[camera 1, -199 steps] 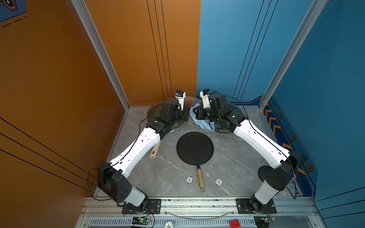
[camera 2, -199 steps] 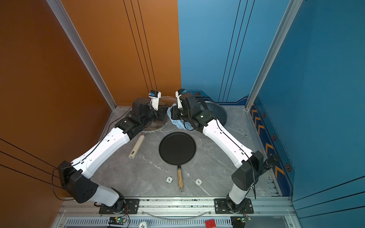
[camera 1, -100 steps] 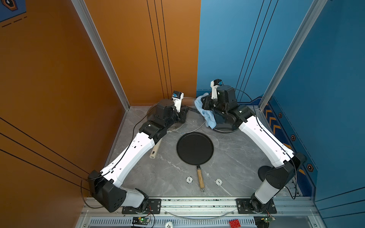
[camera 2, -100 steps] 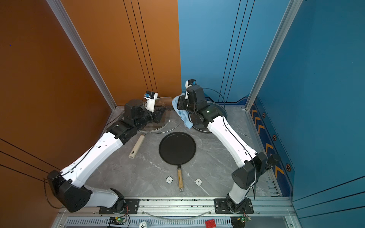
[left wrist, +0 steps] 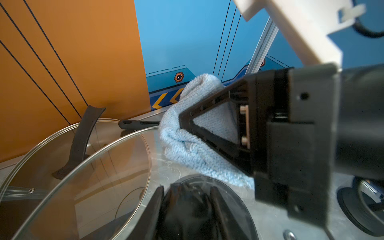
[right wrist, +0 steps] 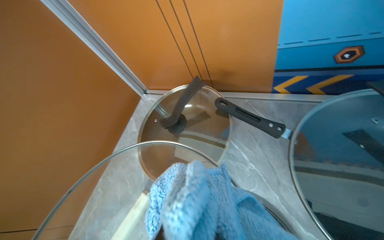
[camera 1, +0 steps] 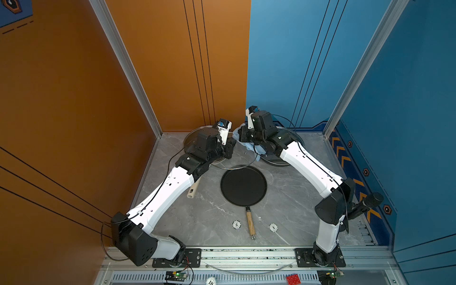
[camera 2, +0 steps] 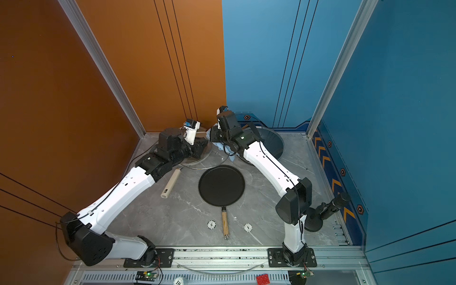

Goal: Wipe the pot lid with a cloth
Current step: Wipe the pot lid.

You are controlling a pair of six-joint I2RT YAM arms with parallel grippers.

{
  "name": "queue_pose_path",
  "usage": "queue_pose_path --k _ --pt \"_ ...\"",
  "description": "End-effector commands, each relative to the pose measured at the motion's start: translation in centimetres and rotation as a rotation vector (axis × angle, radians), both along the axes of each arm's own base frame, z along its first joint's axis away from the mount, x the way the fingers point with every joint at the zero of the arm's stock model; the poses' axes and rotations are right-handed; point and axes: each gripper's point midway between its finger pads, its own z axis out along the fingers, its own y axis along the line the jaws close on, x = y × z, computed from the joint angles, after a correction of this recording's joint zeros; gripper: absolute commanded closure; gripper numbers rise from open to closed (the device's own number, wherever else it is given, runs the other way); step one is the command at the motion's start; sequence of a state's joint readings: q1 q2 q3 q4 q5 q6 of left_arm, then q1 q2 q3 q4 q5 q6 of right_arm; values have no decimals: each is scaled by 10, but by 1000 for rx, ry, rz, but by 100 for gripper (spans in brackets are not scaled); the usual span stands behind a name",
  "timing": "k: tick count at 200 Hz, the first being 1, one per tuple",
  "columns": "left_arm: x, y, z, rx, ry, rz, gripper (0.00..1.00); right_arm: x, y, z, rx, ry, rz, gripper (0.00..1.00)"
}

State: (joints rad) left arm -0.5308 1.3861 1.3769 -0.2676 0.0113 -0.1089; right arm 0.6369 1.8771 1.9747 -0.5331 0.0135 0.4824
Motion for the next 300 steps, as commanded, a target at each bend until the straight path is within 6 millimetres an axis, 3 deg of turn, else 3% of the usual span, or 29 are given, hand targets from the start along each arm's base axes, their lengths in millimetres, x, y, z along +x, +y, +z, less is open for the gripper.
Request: queue_pose_path --k 1,19,38,63,82,113,141,144,151,181,209,236,240,251,300 --pt "1 5 72 -116 -201 11 70 -1 -61 -17 -143 51 -148 93" --pt "3 7 70 -112 -198 16 70 -3 -81 -3 -140 25 -194 93" --pt "6 7 68 -111 -196 18 70 -12 -88 21 -113 -20 -198 93" --pt "11 6 66 -117 -195 22 69 -36 -69 60 -37 -104 -105 93" --pt "17 4 65 -123 -195 22 70 -52 -41 74 39 -144 -14 93" --pt "29 5 67 -144 -202 41 69 -78 16 65 102 -123 156 93" --pt "42 17 70 -210 -191 84 70 -84 27 30 50 -34 158 92" --pt "43 18 70 -214 -190 86 69 -85 27 15 28 -6 155 93" --pt "45 21 71 -225 -187 95 69 -86 25 1 3 21 145 92" --pt "52 34 69 -231 -184 129 69 -83 -7 -61 -116 137 12 93" --pt "54 37 64 -220 -178 129 70 -79 -51 -85 -238 184 -119 94" --pt "53 35 56 -207 -158 118 70 -82 -85 -72 -299 164 -207 94" --pt "54 35 54 -205 -154 120 69 -77 -100 -68 -299 162 -248 94" --pt "53 35 51 -202 -147 122 69 -79 -117 -59 -310 146 -288 94" --pt "46 35 41 -186 -126 136 70 -112 -194 -18 -316 51 -463 93"
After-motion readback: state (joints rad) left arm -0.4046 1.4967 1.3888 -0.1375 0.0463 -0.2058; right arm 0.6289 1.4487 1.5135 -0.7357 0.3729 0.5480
